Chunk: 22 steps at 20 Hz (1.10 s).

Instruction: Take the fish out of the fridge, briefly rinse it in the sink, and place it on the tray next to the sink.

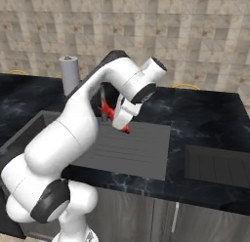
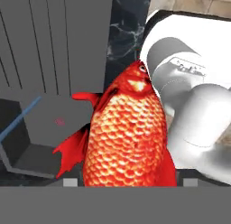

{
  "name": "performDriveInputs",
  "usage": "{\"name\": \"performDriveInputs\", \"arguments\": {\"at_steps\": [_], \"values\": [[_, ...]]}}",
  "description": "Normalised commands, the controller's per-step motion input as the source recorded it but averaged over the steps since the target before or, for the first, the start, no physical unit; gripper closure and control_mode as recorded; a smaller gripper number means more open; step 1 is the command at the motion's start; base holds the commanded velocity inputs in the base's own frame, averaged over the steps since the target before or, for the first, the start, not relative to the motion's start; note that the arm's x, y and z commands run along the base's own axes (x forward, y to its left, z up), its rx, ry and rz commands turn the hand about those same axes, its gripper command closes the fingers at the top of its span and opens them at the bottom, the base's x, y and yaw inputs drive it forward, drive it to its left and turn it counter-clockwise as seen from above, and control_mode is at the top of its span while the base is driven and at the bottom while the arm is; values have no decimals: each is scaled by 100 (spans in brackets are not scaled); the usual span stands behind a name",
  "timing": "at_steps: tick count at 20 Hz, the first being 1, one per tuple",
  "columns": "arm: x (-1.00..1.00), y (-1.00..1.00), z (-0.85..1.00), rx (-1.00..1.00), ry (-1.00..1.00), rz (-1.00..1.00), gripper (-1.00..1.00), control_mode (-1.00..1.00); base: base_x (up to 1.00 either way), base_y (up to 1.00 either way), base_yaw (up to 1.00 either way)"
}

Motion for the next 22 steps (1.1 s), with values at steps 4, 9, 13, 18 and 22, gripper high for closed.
{"name": "performDriveInputs", "arguments": {"at_steps": [4,9,13,18,22], "values": [[7,69,-90,46,4,21,100,-100,0,0,0],[0,58,-60,27,-3,13,100,-100,0,0,0],[8,75,-19,6,-5,3,100,-100,0,0,0],[38,77,-6,0,-14,-1,100,-100,0,0,0],[20,32,-22,4,-15,-2,100,-100,0,0,0]]}}
